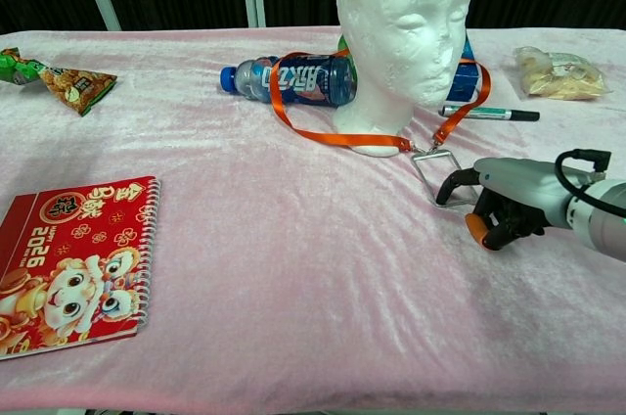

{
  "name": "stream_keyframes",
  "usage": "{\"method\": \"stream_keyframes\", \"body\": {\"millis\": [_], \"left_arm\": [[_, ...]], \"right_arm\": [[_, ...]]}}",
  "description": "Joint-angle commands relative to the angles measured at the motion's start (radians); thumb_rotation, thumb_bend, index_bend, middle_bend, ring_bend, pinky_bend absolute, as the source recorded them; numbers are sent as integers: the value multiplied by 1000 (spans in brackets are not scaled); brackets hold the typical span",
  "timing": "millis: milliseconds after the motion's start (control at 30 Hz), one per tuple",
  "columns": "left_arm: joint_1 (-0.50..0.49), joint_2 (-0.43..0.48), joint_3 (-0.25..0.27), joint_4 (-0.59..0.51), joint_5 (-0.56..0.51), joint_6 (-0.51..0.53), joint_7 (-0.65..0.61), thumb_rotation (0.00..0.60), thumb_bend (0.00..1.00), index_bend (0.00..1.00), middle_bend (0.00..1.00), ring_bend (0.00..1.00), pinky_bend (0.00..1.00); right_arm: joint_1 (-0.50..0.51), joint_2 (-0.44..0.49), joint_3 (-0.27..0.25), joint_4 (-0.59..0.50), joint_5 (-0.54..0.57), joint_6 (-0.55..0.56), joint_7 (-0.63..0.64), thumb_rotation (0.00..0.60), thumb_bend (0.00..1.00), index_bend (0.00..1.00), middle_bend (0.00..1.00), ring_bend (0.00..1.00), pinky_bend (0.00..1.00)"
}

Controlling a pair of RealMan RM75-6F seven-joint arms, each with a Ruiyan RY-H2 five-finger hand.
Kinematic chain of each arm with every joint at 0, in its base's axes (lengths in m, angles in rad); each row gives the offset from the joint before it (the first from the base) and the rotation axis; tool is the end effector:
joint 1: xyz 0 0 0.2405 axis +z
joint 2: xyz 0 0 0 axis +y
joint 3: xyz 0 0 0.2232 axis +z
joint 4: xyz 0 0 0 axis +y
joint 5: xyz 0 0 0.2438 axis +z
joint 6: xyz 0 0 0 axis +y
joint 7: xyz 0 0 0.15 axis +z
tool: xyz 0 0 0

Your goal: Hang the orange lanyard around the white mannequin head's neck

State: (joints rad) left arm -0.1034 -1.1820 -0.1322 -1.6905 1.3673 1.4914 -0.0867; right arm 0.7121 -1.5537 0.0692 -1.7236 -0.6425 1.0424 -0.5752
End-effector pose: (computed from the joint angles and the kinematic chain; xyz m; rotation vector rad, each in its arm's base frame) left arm -0.2754 0.2086 0.1066 -1.1601 -1.0612 -1.0850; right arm -0.1484 -0.2606 -0.0800 1.7800 -1.3295 0.5884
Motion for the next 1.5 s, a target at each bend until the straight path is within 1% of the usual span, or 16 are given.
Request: {"method": "stream_keyframes", "body": {"millis": [33, 1500], "left_arm": [[1, 0, -2, 0, -1, 2, 0, 600, 180, 249, 49, 0, 0], [3, 0, -3, -2, 1, -1, 6, 600, 180, 249, 50, 0, 0]], "right_arm": [[-5, 3, -7, -7, -8, 5, 1, 600, 645, 278, 801, 788, 785], [-134, 54, -165, -199, -216, 78, 18, 600, 645, 286, 802, 788, 785]]}}
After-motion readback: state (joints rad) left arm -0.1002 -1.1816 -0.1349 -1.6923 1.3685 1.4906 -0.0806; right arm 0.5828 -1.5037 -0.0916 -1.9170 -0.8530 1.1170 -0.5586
